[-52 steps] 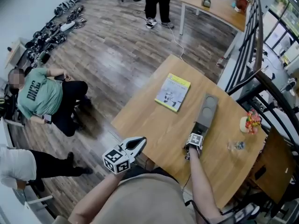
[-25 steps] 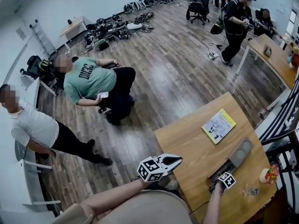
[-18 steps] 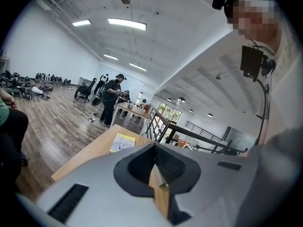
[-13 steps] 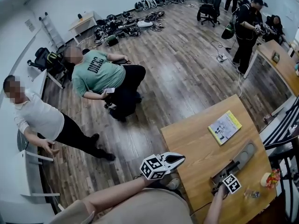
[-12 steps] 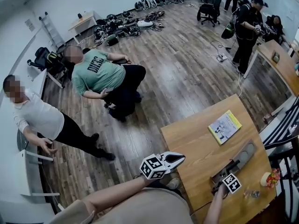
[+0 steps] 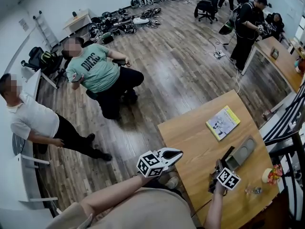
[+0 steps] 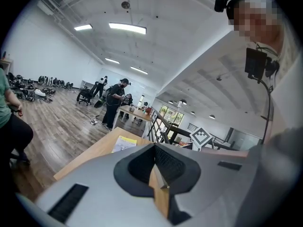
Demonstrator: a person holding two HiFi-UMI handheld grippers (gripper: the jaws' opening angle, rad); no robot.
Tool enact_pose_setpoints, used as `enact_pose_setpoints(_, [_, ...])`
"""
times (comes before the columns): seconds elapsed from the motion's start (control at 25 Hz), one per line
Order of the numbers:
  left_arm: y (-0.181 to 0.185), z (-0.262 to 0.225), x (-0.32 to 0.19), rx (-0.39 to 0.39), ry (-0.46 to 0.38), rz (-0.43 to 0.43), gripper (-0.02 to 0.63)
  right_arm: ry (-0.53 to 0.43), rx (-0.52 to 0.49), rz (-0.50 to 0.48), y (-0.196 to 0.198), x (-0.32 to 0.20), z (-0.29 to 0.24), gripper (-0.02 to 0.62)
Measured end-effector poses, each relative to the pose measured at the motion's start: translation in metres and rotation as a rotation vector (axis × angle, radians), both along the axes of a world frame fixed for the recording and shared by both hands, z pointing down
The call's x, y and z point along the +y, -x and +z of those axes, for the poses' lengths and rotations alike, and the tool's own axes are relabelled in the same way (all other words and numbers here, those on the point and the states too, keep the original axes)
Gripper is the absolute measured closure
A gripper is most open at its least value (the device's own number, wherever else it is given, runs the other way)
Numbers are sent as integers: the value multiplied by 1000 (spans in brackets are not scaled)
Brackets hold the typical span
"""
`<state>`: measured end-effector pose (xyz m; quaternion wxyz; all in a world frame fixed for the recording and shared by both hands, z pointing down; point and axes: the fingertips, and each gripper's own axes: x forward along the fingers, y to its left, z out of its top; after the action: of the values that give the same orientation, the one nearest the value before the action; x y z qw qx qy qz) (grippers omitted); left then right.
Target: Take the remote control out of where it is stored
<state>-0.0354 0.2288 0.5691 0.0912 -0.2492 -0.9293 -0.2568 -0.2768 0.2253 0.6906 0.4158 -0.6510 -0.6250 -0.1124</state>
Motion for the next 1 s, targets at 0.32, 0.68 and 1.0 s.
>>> enact_pose_setpoints(0.32, [-12, 3, 3, 15, 7, -41, 601, -9, -41, -166, -46, 10, -5, 420])
enact_pose_setpoints(0.68, [-10, 19, 3, 40, -6, -51, 601, -64, -96, -270, -67, 18, 25, 420])
enact_pose_setpoints(1.0, [-6, 31, 10, 65, -19, -53, 601, -191, -138, -325, -70, 15, 91, 420])
